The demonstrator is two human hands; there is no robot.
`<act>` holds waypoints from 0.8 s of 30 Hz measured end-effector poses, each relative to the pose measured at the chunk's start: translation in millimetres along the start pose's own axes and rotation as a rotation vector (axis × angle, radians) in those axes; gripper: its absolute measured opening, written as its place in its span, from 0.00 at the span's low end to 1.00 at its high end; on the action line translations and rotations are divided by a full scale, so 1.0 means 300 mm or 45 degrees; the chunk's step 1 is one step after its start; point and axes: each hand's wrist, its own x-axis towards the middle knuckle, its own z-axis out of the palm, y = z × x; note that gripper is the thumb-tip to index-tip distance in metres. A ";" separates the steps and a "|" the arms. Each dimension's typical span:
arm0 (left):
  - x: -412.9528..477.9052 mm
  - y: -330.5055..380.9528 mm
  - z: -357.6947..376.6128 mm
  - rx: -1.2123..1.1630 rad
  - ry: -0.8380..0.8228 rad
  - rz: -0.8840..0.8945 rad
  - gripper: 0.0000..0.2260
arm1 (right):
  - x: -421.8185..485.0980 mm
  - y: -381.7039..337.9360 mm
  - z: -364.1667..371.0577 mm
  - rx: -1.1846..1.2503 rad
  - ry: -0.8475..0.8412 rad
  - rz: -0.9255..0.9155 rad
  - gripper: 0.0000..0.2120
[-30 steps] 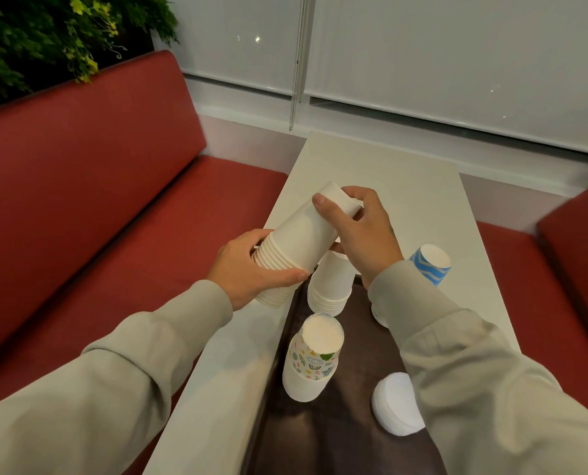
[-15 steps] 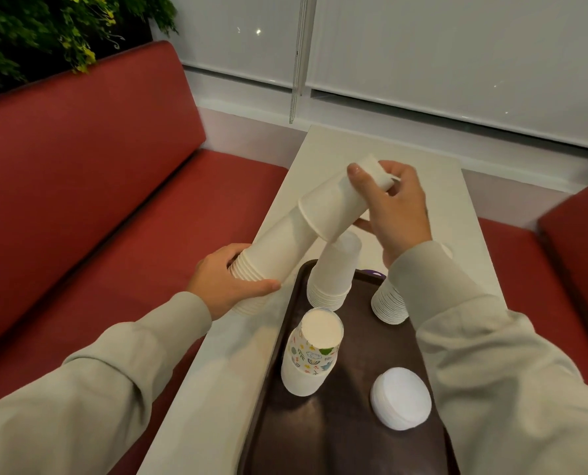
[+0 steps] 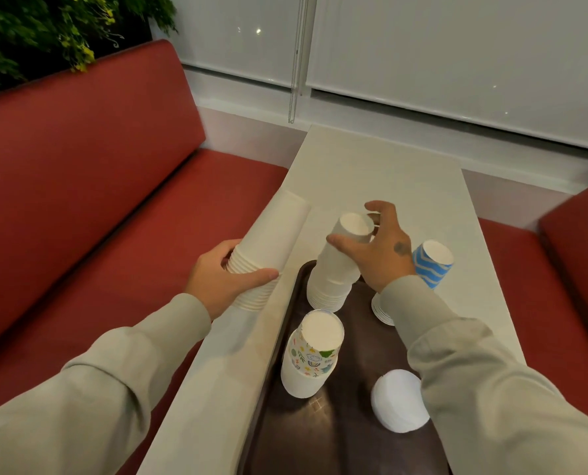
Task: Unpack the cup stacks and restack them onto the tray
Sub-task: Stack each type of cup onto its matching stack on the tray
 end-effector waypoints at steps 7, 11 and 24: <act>0.007 0.061 0.034 0.010 -0.032 0.099 0.31 | -0.020 -0.067 -0.012 0.114 0.061 -0.119 0.29; 0.004 0.099 0.068 0.043 -0.059 0.174 0.33 | -0.019 -0.125 0.006 0.241 -0.203 -0.041 0.36; -0.003 0.122 0.062 0.219 -0.090 0.247 0.32 | -0.015 -0.149 0.018 0.499 -0.083 0.067 0.26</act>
